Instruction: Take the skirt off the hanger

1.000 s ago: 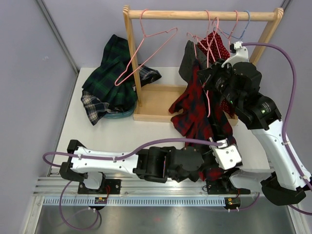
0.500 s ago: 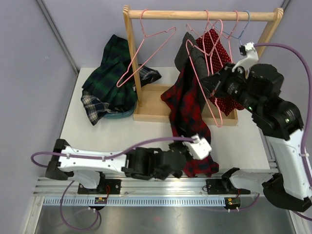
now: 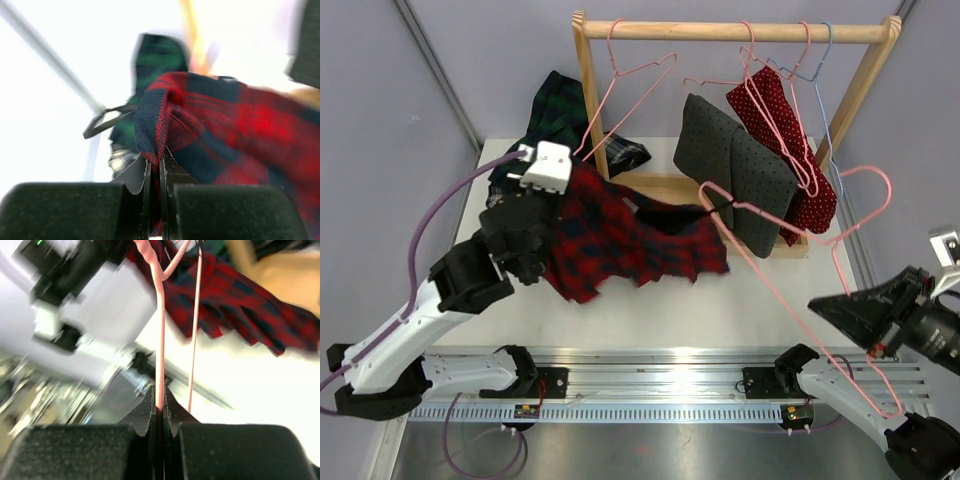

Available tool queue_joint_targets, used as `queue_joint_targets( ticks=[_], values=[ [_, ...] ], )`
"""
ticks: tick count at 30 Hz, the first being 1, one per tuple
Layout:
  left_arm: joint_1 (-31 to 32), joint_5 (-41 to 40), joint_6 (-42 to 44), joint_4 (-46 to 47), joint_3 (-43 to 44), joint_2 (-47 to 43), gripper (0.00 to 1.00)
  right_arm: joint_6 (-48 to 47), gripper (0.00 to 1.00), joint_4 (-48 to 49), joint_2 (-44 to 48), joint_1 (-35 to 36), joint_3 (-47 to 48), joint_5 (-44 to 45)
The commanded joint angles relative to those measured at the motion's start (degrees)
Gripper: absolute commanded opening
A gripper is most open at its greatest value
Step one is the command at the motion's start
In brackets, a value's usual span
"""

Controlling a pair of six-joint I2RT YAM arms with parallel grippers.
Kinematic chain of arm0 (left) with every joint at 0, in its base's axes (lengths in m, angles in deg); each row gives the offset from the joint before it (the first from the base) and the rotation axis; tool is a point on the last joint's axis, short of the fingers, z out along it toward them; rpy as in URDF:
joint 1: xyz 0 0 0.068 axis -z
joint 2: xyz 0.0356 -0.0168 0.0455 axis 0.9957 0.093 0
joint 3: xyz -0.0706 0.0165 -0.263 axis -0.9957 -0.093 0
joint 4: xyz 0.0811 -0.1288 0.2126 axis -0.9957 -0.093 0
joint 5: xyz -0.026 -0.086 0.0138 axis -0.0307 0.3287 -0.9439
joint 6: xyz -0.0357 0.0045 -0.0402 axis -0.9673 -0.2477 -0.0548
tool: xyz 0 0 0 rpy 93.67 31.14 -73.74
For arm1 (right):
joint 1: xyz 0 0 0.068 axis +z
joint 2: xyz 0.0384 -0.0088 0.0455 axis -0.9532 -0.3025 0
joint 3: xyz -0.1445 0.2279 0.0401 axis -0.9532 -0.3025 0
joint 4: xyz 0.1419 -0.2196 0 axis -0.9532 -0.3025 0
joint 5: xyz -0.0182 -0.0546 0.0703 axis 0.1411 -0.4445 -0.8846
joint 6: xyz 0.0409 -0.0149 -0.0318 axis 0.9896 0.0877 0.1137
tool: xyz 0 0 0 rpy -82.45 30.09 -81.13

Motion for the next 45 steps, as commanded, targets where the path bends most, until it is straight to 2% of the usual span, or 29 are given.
queue_joint_targets(
  ticks=[1,4,6,10,12,15,18,20,22,23,24,26,27,29,30,31,35,38,40,41,42,43,44,45],
  values=[
    [-6.40,-3.90,4.43,-1.76,0.90,-2.68,0.00,2.31,0.00,-5.12,0.31,-0.22,2.01,-16.01],
    [-12.29,-4.43,4.87,-1.85,0.37,-4.17,0.00,4.43,0.00,-5.48,0.22,-0.22,0.98,-26.56],
    [-15.27,-4.96,5.39,-0.72,0.28,-6.36,0.00,3.73,0.00,-8.01,0.48,-0.22,-0.26,-28.01],
    [-18.28,-8.29,10.48,10.76,-1.21,-11.29,0.00,0.39,0.00,-15.75,1.28,-0.22,-6.48,-19.70],
    [-18.37,-8.30,14.77,16.66,-1.83,-12.87,0.00,0.30,0.00,-14.63,3.72,-0.22,-10.09,-20.37],
    [-18.37,-6.45,18.90,20.45,-0.43,-11.83,0.00,0.74,0.00,-13.39,5.14,-0.13,-13.71,-18.97],
    [-19.67,-6.19,24.53,25.02,1.94,-7.00,0.00,0.57,0.00,-12.08,5.32,-0.22,-14.94,-16.85],
    [-21.17,-2.25,23.24,25.92,5.01,-3.24,0.00,0.83,0.00,-11.02,5.41,-0.22,-16.34,-16.33],
    [-25.91,1.96,21.22,25.14,10.98,0.11,0.00,1.09,0.00,-8.91,5.76,-0.22,-18.53,-16.24],
    [-28.01,3.55,20.26,24.35,13.53,4.83,0.00,1.44,0.00,-8.21,5.85,-0.13,-19.24,-16.15],
    [-32.39,5.13,16.85,21.21,20.34,7.14,0.00,1.53,0.00,-6.98,5.93,-0.21,-19.86,-15.98],
    [-37.33,13.29,8.70,17.06,27.58,14.50,0.00,1.79,0.00,-5.66,6.02,-0.22,-21.53,-15.45],
    [-41.96,16.19,6.47,14.70,31.62,17.50,0.00,1.71,0.00,-4.78,6.02,-0.22,-21.88,-14.93],
    [-45.25,22.27,2.43,12.31,45.40,23.48,0.00,1.18,0.00,-4.07,6.02,-0.22,-23.38,-14.31],
    [-47.18,23.94,1.80,11.60,50.07,30.03,0.00,1.00,0.00,-3.46,5.94,-0.22,-23.99,-13.96],
    [-47.98,29.00,1.09,13.07,53.42,31.49,0.00,0.92,0.00,-3.20,5.85,-0.22,-25.39,-13.26],
    [-48.86,37.65,-1.71,24.41,49.68,35.63,0.00,1.18,0.00,0.05,6.46,-0.22,-29.26,-13.16],
    [-49.13,39.16,-3.30,24.96,51.07,42.56,0.00,1.97,0.00,2.51,6.90,-0.22,-32.25,-13.60],
    [-49.39,38.73,-4.27,26.00,48.46,46.08,0.01,2.23,0.00,3.57,6.81,-0.22,-33.57,-13.86],
    [-49.39,38.02,-6.10,26.62,44.88,47.14,0.06,2.41,0.00,4.01,6.73,-0.22,-33.75,-13.87],
    [-49.83,37.93,-7.16,25.84,43.71,48.28,0.19,2.50,0.00,5.23,6.20,-0.22,-33.66,-13.95],
    [-50.01,38.02,-8.05,24.96,42.83,49.34,0.73,2.58,0.00,5.85,5.85,-0.22,-32.71,-13.95],
    [-50.01,37.67,-9.88,23.56,42.38,51.70,0.98,2.59,0.00,7.51,4.54,-0.22,-31.91,-14.13],
    [-50.01,36.88,-10.77,19.63,42.47,52.50,0.99,2.59,0.00,8.40,3.75,-0.30,-30.86,-14.56]
  ],
)
